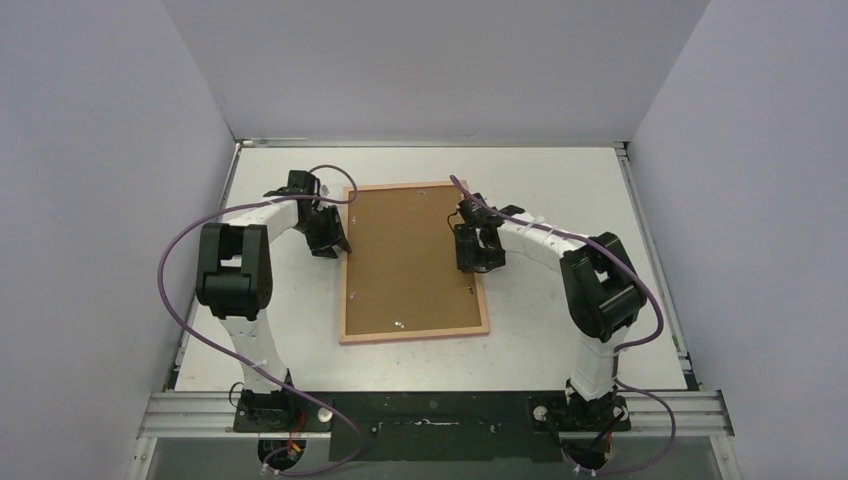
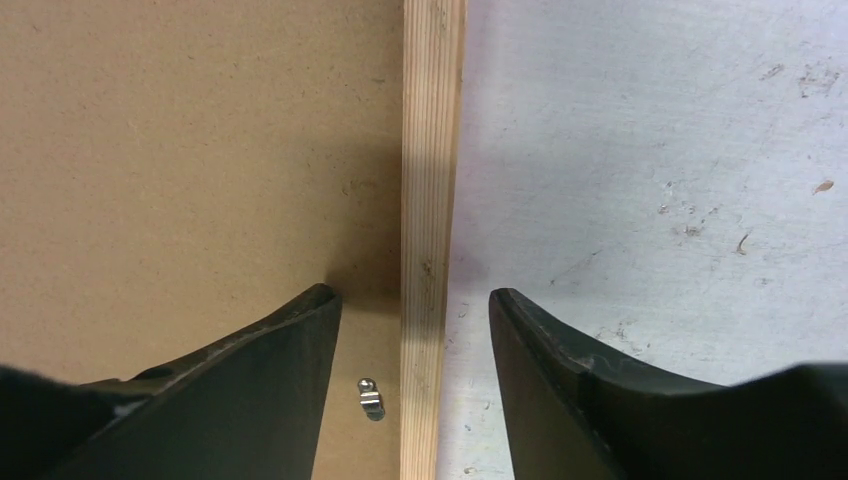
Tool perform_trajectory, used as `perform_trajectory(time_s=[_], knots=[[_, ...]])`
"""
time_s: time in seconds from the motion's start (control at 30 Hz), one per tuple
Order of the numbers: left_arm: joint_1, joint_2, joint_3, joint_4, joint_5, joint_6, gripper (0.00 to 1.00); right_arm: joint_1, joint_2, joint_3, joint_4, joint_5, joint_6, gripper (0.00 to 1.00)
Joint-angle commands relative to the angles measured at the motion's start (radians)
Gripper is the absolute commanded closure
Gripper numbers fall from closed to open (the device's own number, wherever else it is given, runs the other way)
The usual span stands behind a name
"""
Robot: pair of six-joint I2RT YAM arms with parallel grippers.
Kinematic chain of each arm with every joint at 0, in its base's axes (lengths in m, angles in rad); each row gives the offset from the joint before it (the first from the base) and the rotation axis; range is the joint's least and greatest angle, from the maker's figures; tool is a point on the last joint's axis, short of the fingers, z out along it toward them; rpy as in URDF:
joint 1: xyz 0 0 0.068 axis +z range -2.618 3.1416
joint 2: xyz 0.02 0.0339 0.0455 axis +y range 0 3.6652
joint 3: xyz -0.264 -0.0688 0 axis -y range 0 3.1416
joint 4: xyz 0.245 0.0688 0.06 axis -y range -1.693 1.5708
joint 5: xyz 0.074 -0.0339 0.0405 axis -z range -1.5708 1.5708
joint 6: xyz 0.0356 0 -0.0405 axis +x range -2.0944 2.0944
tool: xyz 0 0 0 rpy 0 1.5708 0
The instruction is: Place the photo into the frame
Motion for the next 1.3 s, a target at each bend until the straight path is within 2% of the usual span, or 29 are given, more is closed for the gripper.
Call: perform_trajectory(time_s=[0.0, 0.13, 0.23, 0.4, 0.53, 0.97, 1.27], knots=[[-0.012, 0.022, -0.016, -0.051, -0.05, 0.004, 0.6, 0.021, 0.007, 0.022, -0.022, 0.081, -0.027, 0.45], [-0.016, 0.024, -0.009, -0.061, -0.075, 0.003, 0.59, 0.028, 0.015, 0.018, -0.03, 0.104, -0.047, 0.45], [-0.029, 0.025, -0.005, -0.073, -0.097, 0.011, 0.55, 0.029, 0.004, 0.019, -0.035, 0.09, -0.049, 0.42], [-0.045, 0.03, -0.009, -0.124, -0.13, 0.005, 0.47, 0.035, -0.091, -0.005, -0.029, 0.035, -0.067, 0.34], [-0.05, 0.041, -0.025, -0.147, -0.13, -0.021, 0.45, 0.041, -0.134, -0.039, -0.062, -0.005, -0.087, 0.32], [-0.086, 0.079, -0.041, -0.194, -0.227, -0.024, 0.62, 0.106, -0.152, -0.139, -0.076, 0.001, -0.139, 0.37], [-0.092, 0.088, -0.024, -0.201, -0.201, 0.005, 0.64, 0.112, -0.125, -0.139, -0.039, 0.067, -0.133, 0.42]])
